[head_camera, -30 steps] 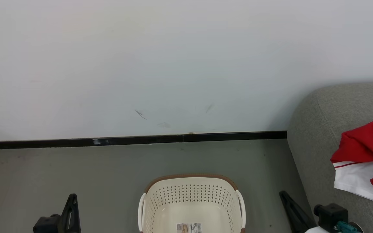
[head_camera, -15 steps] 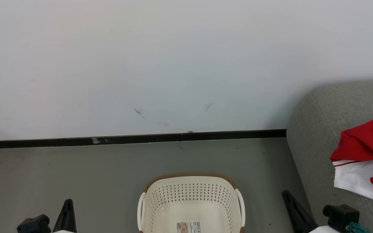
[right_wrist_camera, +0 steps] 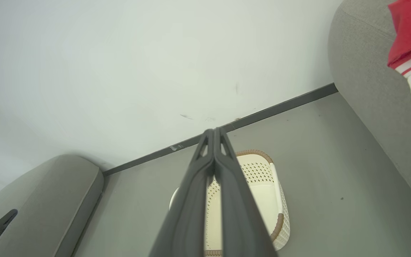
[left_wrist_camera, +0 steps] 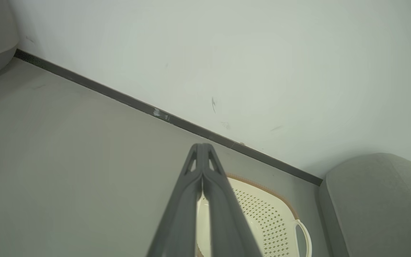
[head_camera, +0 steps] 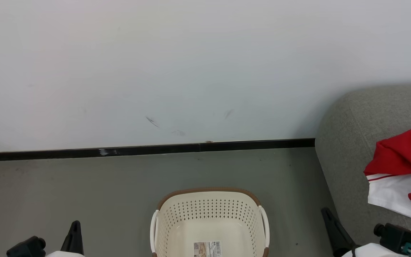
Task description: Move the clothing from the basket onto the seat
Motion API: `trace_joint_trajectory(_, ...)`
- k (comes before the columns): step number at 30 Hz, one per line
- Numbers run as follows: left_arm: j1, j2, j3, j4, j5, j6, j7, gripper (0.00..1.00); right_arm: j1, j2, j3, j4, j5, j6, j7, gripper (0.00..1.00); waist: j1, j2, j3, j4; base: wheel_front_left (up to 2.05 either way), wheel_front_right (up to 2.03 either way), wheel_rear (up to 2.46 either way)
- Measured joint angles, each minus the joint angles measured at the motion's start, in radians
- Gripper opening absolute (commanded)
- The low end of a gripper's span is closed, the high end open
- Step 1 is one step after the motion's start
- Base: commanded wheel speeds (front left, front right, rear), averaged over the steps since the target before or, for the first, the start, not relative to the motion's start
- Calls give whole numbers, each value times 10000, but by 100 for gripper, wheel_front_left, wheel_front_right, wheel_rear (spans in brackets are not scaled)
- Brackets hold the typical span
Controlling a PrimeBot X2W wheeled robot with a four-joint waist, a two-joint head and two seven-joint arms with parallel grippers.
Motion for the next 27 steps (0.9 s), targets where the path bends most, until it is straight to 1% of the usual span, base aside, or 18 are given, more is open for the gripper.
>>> trace_joint_trajectory(1, 0, 0, 0, 0, 0, 0, 0, 0, 0, 0, 0, 0, 0, 0, 0, 0, 0, 0, 0, 0, 0, 0, 0)
trace_joint_trajectory(5, -14, -40, 125, 2, -487, -140, 151, 0, -54, -25, -94, 8, 663, 0, 127, 0, 38, 0, -6, -13, 0, 0, 0)
trace_joint_trajectory(9, -32, -100, 228, 0, -997, -282, 299, 0, -161, -71, -184, 19, 1304, -2, 261, 0, 67, 0, -13, -25, 0, 0, 0)
trace_joint_trajectory(15, -141, -153, 412, 2, -1709, -562, 493, 0, -181, -107, -263, 107, 2284, -2, 441, 0, 85, 0, -12, -45, 0, 0, 0)
trace_joint_trajectory(18, -148, -194, 491, 4, -2100, -619, 581, 0, -208, -134, -297, 138, 2773, -2, 529, 0, 85, 0, -1, -55, 0, 0, 0)
trace_joint_trajectory(21, -158, -270, 581, 15, -2422, -780, 673, 0, -300, -171, -341, 184, 3264, -2, 616, 0, 73, 1, 19, -65, 0, 0, 0)
trace_joint_trajectory(24, -172, -316, 660, 33, -2819, -901, 767, 0, -405, -221, -403, 201, 3739, -2, 723, 0, 50, 0, 49, -74, 0, 0, 0)
trace_joint_trajectory(25, -178, -336, 729, 46, -3030, -968, 815, 0, -405, -249, -445, 238, 4065, -2, 800, 0, 32, 0, 73, -80, 0, 0, 0)
trace_joint_trajectory(27, -200, -357, 782, 59, -3308, -1060, 878, 0, -407, -265, -481, 267, 4395, -2, 823, 0, 13, 0, 101, -86, 0, 0, 0)
